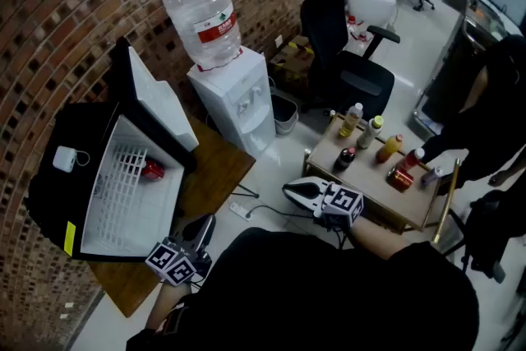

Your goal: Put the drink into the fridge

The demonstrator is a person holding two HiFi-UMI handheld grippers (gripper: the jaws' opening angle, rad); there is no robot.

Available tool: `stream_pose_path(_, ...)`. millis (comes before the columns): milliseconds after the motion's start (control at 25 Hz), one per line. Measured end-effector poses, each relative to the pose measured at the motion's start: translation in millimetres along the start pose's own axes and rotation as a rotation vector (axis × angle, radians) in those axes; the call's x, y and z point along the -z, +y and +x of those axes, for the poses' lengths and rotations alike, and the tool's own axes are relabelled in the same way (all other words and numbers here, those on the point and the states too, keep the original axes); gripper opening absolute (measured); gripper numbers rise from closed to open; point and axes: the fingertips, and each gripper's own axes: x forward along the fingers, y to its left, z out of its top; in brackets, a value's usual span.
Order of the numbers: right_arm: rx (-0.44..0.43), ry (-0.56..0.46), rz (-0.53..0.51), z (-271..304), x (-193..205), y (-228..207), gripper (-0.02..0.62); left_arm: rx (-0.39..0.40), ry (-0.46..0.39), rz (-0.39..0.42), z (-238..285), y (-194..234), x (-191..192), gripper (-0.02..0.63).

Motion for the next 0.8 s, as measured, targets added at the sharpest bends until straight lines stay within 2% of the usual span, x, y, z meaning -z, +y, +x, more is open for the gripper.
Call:
stream_pose_path(80,0.030,0.009,-0.004,-11.9,9.5,-22.8,0.087,0.000,-0.001,0.003,15.1,-2.9,0.4,0.003)
stream_pose_path(160,0.079,0.017,-0.008,-28.0,22.0,-48.1,0.090,0.007,0.007,0.012,30.7,-7.3,2.1,0.003)
stream_pose_path(200,0.115,0.021,-0.008,-38.2,29.8,-62.4,0.111,0.013,0.016,0.019,38.6,-9.9,3.3,0.003)
stream_pose_path(480,0.492,0.073,-0.016,-143.2,92.4,-193.8,0.230,0.075,0.096,0.065,102.0,-27.7,11.5,0.003)
stream_pose_path(680,0.656,0.118,-0.030,-187.1,128.0,-261.0,0.300,0.143,0.162,0.100,151.8,-40.2,21.6,0.003)
stream_pose_path(800,0.721,0.152,-0.020,-198.8,149.2,-294.4,0.333,0.189,0.194,0.098,176.6,-48.2,29.1,0.011)
